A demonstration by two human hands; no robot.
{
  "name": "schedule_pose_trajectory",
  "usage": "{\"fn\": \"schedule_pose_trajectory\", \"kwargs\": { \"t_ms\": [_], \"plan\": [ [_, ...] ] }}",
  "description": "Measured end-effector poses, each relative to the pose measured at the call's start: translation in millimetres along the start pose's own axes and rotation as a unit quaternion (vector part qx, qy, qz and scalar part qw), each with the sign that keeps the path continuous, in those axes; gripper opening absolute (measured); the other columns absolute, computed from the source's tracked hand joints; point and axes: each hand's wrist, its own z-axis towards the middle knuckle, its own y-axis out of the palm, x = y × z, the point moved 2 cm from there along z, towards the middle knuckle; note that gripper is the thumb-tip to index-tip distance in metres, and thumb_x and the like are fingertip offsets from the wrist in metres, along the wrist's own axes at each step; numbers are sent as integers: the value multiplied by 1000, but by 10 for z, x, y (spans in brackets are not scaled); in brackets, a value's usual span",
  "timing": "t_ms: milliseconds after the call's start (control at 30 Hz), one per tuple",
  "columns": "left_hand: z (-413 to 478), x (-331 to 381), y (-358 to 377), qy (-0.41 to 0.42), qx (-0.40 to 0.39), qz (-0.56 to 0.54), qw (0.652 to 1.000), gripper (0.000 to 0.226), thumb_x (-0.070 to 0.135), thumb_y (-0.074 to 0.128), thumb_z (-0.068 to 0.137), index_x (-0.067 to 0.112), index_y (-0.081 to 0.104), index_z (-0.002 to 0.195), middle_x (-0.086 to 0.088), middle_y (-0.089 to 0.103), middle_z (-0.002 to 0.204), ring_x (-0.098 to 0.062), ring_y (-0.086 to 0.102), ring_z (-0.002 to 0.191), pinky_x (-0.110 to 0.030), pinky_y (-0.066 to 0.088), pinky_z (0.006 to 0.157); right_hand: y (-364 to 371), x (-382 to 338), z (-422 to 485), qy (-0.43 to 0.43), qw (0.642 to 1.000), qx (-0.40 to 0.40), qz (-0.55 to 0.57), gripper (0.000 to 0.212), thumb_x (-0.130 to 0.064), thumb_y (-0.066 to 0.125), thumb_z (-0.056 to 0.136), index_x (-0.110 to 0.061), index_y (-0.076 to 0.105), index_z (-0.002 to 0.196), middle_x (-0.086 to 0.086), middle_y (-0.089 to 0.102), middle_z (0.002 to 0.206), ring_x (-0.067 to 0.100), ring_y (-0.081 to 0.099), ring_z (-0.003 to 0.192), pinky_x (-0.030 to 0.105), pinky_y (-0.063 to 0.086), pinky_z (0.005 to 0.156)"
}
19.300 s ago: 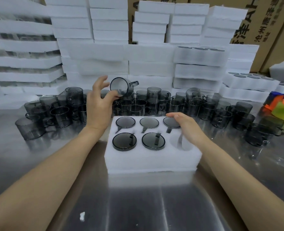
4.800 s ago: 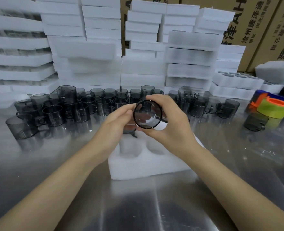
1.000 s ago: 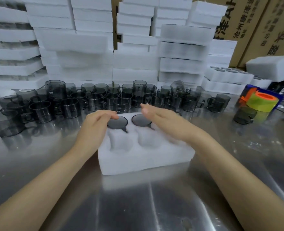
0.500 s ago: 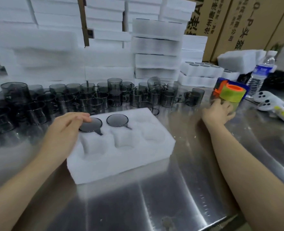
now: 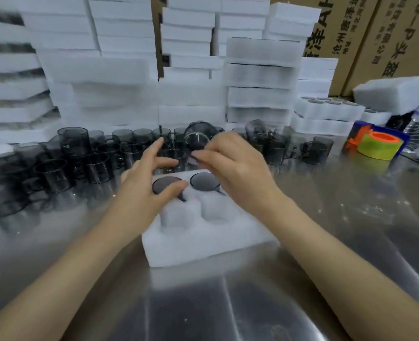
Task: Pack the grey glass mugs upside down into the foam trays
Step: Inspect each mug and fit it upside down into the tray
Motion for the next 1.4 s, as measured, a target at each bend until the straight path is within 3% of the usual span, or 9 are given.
{"fn": "schedule_pose_trajectory", "kwargs": {
  "t_ms": [67, 167, 300, 433, 600, 700, 933, 1233, 1400],
  "plan": [
    [-1, -3, 10, -4, -14, -16, 1000, 102, 65, 61, 64, 47, 7, 148, 25, 55, 119, -2, 45, 123, -25, 33, 106, 55, -115, -28, -98, 993, -69, 19, 7, 3, 70, 84, 1, 73, 90, 13, 67, 83, 32, 65, 83, 41, 51, 62],
    [7, -26, 13, 15, -37, -73, 996, 88, 59, 72, 62, 46, 34, 140, 30, 58, 116, 17, 47, 112, -1, 34, 91, 46, -83, -63, -92, 988, -84, 88, 6, -1, 69, 86, 3, 72, 90, 15, 67, 90, 34, 63, 92, 43, 53, 66],
    [28, -42, 25, 45, -41, -143, 988, 73, 28, 85, 67, 38, 50, 130, 25, 61, 121, 5, 55, 116, -20, 43, 98, 55, 0, -103, 22, 982, -77, 169, 48, -16, 76, 82, -1, 60, 124, 14, 53, 126, 29, 51, 120, 42, 49, 96],
    [19, -14, 8, 74, -30, -151, 985, 77, 19, 85, 67, 46, 48, 129, 29, 58, 122, 5, 54, 117, -8, 39, 94, 98, 31, -154, 119, 951, -179, 222, 79, -21, 76, 82, -18, 30, 147, -5, 44, 141, 13, 44, 131, 33, 40, 108],
    [-18, 70, -22, 68, -34, -116, 990, 80, 47, 80, 62, 45, 41, 132, 28, 52, 129, 13, 46, 120, -2, 31, 94, 93, 36, -156, 154, 941, -193, 231, 68, -27, 74, 83, -19, 42, 143, -18, 45, 131, 4, 46, 124, 24, 39, 104],
    [-62, 149, -50, 83, -39, -46, 995, 65, 68, 55, 80, 37, 40, 136, 24, 46, 131, 12, 42, 120, -4, 31, 95, 99, 20, -142, 145, 943, -196, 227, 66, -27, 74, 83, -21, 43, 141, -20, 45, 129, -1, 45, 123, 21, 39, 104],
    [-61, 224, 105, -8, 84, -81, 993, 23, 2, 58, 84, 20, 55, 100, 16, 64, 86, 7, 58, 79, -5, 39, 63, 116, -20, -153, 89, 948, -202, 228, 64, -30, 74, 83, -24, 43, 138, -13, 50, 130, -2, 48, 119, 18, 41, 97],
    [-28, 219, 86, -39, 147, -108, 983, 22, 0, 64, 82, 22, 63, 82, 19, 68, 73, 4, 63, 68, -9, 46, 61, 118, -83, -101, 20, 960, -191, 203, 65, -28, 73, 82, -4, 47, 137, 11, 56, 128, 19, 51, 119, 31, 43, 101],
    [-17, 225, 72, -43, 145, -110, 982, 30, -7, 57, 83, 23, 63, 79, 12, 69, 70, -3, 67, 71, -23, 54, 67, 104, -96, -85, 28, 959, -182, 216, 65, -33, 71, 81, -3, 49, 134, 12, 57, 125, 16, 51, 116, 25, 41, 102]
  ]
}}
